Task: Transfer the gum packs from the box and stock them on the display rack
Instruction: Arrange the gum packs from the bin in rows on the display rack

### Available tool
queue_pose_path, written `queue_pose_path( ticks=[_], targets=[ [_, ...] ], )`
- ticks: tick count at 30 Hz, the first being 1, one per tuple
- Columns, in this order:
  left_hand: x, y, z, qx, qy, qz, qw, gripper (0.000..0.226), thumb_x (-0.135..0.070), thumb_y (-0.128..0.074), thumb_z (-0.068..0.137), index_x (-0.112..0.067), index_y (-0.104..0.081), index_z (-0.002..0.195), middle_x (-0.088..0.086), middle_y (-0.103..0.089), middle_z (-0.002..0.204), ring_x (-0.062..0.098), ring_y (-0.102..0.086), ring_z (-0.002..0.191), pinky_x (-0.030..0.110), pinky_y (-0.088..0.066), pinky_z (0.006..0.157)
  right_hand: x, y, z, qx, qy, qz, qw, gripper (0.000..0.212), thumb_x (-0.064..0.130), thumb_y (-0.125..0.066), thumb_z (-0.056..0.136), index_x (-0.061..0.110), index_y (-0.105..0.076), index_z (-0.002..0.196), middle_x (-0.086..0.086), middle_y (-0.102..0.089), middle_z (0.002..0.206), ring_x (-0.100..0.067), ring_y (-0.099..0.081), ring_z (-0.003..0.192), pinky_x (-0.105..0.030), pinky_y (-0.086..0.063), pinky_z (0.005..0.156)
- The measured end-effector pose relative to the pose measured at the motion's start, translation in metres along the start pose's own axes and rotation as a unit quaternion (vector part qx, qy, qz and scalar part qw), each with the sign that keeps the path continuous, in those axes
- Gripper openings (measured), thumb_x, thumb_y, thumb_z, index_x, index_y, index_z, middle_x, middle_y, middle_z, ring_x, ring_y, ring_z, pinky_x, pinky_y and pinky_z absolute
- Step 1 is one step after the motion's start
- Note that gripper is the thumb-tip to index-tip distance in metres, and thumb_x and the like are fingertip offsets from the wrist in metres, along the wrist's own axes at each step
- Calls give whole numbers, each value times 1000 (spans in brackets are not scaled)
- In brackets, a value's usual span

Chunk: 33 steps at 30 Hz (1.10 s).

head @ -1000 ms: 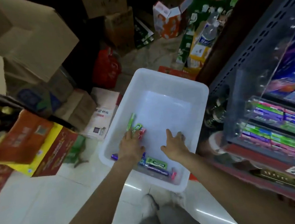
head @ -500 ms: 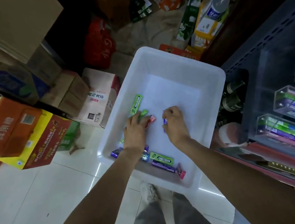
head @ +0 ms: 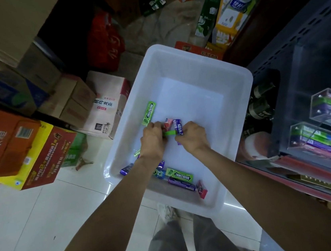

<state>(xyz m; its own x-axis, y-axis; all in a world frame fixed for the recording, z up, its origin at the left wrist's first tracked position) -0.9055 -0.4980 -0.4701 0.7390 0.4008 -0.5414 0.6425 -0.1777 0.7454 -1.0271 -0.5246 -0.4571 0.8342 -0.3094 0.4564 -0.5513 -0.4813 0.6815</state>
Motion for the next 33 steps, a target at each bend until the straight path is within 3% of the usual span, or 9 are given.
queue_pose_path(
  ticks=[3,5,8,13,18,21,26,29,33],
  targets=[
    [-5,11,2,23,-3,-79,997,29,1,-58,82,-5,-69,108,20,-66,91,30,-61,88,17,-39,67,4,-2,-6,27,-9,180,983,6,-1,-64,77,2,-67,81,-17,-67,83,-23,-63,80,-42,-54,83],
    [-7,16,-1,32,5,-134,991,27,5,-59,82,-3,-71,105,16,-60,76,18,-54,72,10,-34,55,2,-2,-5,19,-6,220,975,11,-2,-64,77,9,-64,74,-21,-68,83,-32,-67,83,-47,-54,82],
    [-6,18,-6,53,21,-216,975,27,1,-62,85,-9,-70,108,6,-59,75,-5,-46,58,3,-34,52,-3,-3,-6,47,-23,303,952,13,-5,-62,79,0,-67,90,-23,-69,94,-35,-67,90,-45,-55,83],
    [-11,32,-21,87,20,-361,928,20,-6,-65,87,-21,-70,98,-16,-59,57,-6,-49,58,17,-42,67,4,22,-26,73,31,415,906,24,-9,-55,87,-11,-58,111,-18,-64,93,-15,-65,69,-27,-58,71],
    [-46,67,-49,117,-1,-435,893,11,-11,-58,93,-14,-66,98,5,-63,81,8,-61,72,21,-52,71,24,74,-71,59,96,451,885,25,-9,-60,84,-3,-58,108,-15,-63,84,-14,-67,67,-27,-58,66],
    [-82,94,-67,98,-38,-486,868,14,-7,-50,95,-8,-64,99,2,-70,77,9,-66,66,19,-54,63,30,118,-96,32,111,476,872,39,-7,-64,82,6,-53,116,-17,-64,86,-21,-67,73,-33,-59,71],
    [-164,128,-92,92,-105,-449,883,21,-12,-46,98,-4,-58,114,3,-68,87,11,-69,71,19,-54,63,26,206,-139,-15,181,482,857,36,-1,-60,88,15,-55,119,-5,-68,86,-14,-69,79,-29,-59,73],
    [-227,132,-109,120,-140,-456,871,15,-7,-48,97,-6,-58,107,2,-68,83,7,-68,64,17,-54,60,4,258,-168,-51,211,477,852,41,0,-58,89,23,-50,121,5,-68,78,-10,-68,81,-26,-57,69],
    [-321,112,-133,171,-217,-433,858,14,-4,-49,96,-7,-59,105,5,-68,87,9,-69,64,17,-56,62,-52,325,-199,-148,204,468,847,20,1,-62,87,16,-57,99,5,-66,75,-7,-64,66,-18,-52,57]
  ],
)
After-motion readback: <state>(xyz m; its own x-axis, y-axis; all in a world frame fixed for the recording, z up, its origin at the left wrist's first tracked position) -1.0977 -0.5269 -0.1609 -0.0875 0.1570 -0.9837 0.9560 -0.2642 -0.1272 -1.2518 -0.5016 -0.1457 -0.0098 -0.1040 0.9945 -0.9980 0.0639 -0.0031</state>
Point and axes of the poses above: each hand's wrist, its own z-axis towards the middle knuckle, its own y-axis out of the back of the hand, x = y × z, the point moved 3 cm from there along z, towards the middle knuckle
